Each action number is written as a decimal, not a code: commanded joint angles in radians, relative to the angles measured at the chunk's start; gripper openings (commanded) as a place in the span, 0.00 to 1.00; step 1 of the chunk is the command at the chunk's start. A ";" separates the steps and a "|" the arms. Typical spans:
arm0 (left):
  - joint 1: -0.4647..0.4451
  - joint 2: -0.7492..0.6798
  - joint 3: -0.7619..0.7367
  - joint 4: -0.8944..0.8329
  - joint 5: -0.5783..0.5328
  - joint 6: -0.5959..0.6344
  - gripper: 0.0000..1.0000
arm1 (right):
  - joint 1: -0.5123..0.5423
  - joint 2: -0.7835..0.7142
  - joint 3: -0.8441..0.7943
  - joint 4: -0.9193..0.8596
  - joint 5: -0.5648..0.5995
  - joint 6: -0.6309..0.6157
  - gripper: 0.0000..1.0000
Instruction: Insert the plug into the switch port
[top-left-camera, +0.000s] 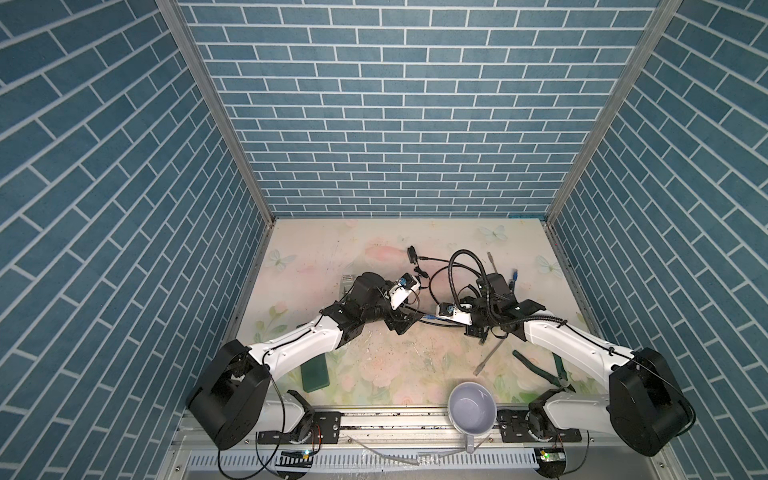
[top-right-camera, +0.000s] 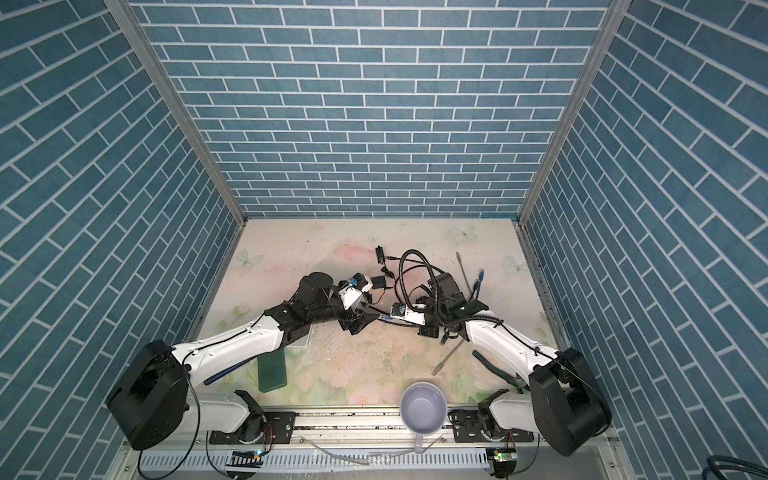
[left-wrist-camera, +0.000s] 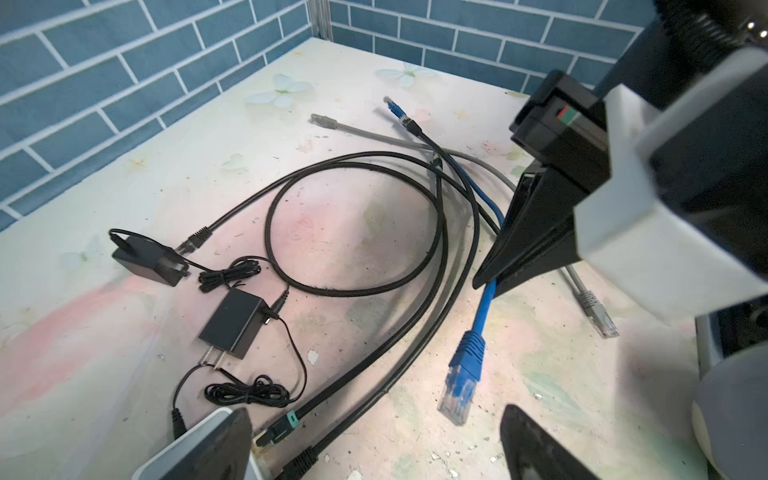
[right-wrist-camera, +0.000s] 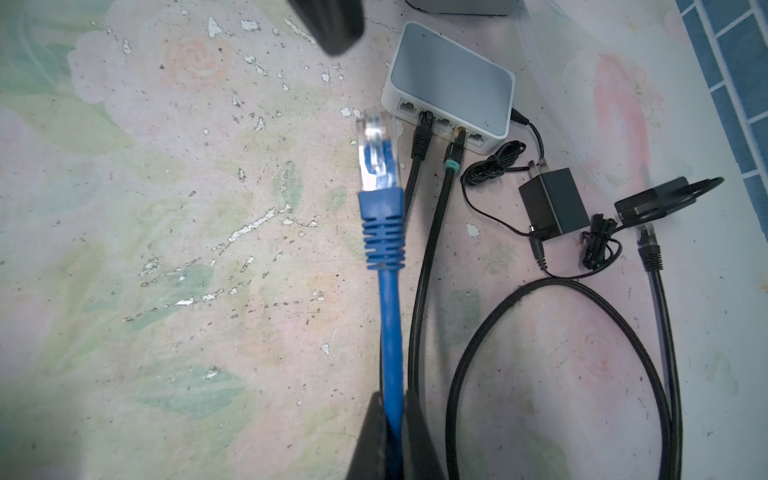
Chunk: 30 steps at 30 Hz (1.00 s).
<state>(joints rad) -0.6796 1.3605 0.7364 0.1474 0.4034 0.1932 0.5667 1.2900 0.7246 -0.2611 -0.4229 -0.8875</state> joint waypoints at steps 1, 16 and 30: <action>-0.008 0.025 0.021 -0.030 0.049 0.039 0.92 | 0.007 -0.008 -0.024 0.036 -0.019 -0.014 0.00; -0.040 0.081 -0.094 0.208 0.067 0.257 0.80 | 0.009 -0.045 -0.039 0.041 -0.068 -0.020 0.00; -0.054 0.086 -0.082 0.196 0.083 0.383 0.60 | 0.010 -0.048 -0.045 0.028 -0.070 -0.018 0.00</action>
<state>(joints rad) -0.7296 1.4368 0.6315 0.3496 0.4629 0.5388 0.5713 1.2556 0.6971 -0.2256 -0.4652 -0.8883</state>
